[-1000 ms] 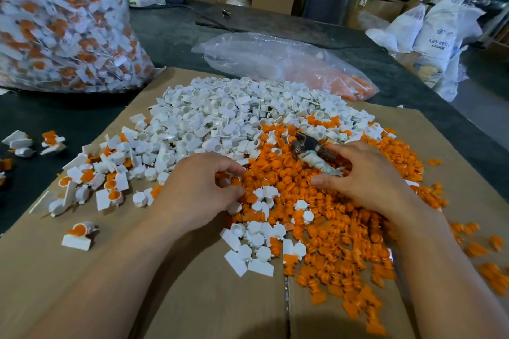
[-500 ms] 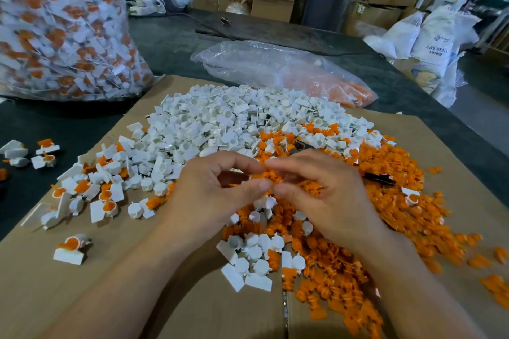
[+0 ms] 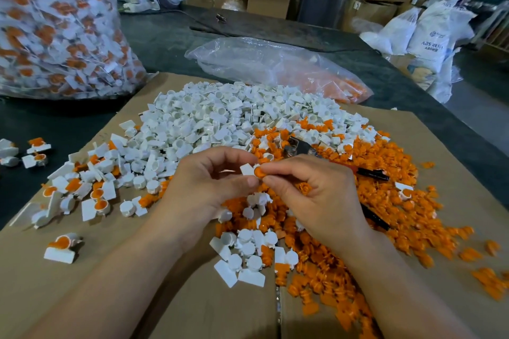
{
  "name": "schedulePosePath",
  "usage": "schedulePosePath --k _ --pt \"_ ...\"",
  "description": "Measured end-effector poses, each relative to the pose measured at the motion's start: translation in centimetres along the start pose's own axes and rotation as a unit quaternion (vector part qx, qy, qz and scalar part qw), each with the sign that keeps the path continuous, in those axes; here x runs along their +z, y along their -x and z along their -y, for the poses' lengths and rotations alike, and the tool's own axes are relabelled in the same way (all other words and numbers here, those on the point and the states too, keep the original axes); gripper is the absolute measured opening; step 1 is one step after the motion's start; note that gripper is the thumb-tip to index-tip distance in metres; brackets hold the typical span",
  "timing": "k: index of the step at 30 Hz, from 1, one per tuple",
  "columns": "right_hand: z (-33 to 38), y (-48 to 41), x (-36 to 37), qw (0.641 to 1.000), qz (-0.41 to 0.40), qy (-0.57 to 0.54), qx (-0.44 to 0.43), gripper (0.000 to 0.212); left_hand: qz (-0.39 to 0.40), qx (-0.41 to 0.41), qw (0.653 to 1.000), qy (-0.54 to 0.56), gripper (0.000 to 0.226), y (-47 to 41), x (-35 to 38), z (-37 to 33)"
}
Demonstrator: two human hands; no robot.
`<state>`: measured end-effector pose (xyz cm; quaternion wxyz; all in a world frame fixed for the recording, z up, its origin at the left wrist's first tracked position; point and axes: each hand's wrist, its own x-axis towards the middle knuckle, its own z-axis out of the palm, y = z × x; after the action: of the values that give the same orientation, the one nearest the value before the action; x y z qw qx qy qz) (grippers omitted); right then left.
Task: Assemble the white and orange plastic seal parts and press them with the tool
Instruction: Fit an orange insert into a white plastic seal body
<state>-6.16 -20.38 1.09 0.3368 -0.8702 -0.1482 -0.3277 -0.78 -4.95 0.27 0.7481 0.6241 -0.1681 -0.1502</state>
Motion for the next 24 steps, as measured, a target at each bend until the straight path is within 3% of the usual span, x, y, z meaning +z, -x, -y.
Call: schedulePosePath --k 5,8,16,21,24 --pt "0.1 0.1 0.1 0.998 -0.019 0.056 -0.006 0.010 -0.052 -0.015 0.999 0.002 0.026 0.0 0.1 -0.1" --pt "-0.1 0.1 0.0 0.993 0.008 0.116 -0.038 0.010 -0.039 -0.029 0.999 0.006 0.011 0.0 0.4 -0.3" --pt "0.0 -0.1 -0.4 0.988 0.022 0.137 -0.071 0.010 -0.031 -0.045 0.998 0.029 0.010 0.3 0.7 -0.5" --pt "0.3 0.0 0.1 0.986 -0.007 0.157 -0.059 0.008 -0.093 0.047 0.988 -0.115 0.013 0.4 1.1 -0.1" --pt "0.5 0.1 0.4 0.992 -0.028 0.122 -0.011 0.010 -0.102 0.058 0.986 -0.118 0.013 0.5 1.2 -0.3"
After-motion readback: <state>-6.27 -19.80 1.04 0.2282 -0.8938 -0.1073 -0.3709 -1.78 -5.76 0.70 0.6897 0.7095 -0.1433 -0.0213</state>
